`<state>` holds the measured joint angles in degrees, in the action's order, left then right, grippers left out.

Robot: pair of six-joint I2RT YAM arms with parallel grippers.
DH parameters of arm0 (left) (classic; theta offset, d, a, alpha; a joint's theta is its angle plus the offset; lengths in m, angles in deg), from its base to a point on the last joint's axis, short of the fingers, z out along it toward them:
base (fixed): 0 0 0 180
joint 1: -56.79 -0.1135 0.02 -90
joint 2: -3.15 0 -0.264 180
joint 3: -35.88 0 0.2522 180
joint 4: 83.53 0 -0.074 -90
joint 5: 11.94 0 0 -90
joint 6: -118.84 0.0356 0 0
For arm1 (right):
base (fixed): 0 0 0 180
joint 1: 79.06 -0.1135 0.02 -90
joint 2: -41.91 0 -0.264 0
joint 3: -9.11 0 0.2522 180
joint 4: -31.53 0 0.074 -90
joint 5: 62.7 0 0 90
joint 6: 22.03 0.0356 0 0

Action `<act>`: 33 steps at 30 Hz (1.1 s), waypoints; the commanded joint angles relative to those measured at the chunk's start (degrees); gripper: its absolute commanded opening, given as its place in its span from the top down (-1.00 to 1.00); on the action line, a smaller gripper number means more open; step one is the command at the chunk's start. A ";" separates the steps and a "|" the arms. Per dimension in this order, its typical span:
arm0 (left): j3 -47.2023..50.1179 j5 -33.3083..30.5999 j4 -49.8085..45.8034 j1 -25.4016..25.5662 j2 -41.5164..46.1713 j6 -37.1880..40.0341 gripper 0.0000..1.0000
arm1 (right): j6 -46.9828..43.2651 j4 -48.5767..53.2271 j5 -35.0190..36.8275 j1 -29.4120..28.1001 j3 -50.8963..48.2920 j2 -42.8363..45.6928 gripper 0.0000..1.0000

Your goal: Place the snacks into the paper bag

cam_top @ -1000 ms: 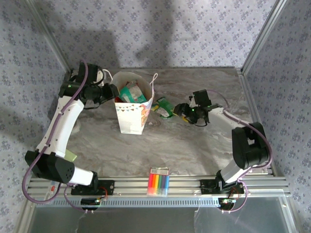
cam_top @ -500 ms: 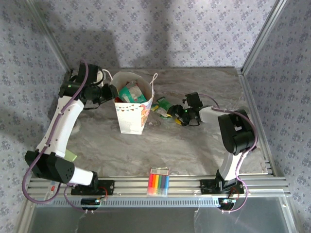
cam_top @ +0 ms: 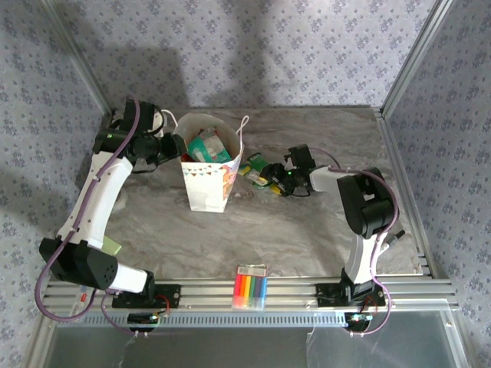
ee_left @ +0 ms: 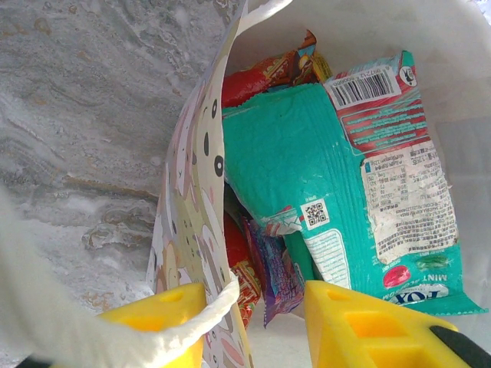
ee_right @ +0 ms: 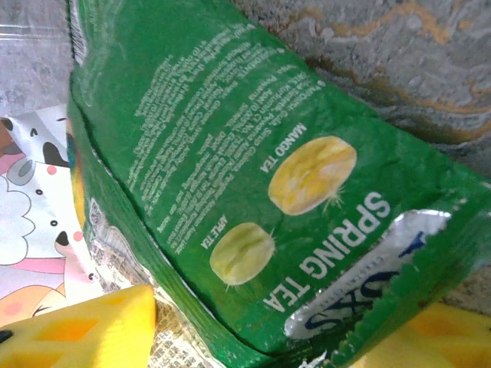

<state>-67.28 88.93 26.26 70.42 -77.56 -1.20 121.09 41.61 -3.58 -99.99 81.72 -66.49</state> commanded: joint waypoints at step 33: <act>3.12 -0.76 0.12 0.26 4.42 -0.54 0.21 | -9.96 17.19 6.60 -0.44 -0.45 5.36 1.00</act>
<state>-64.64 88.91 25.89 70.42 -75.38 -1.27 113.40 53.52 0.23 -100.80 82.44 -63.14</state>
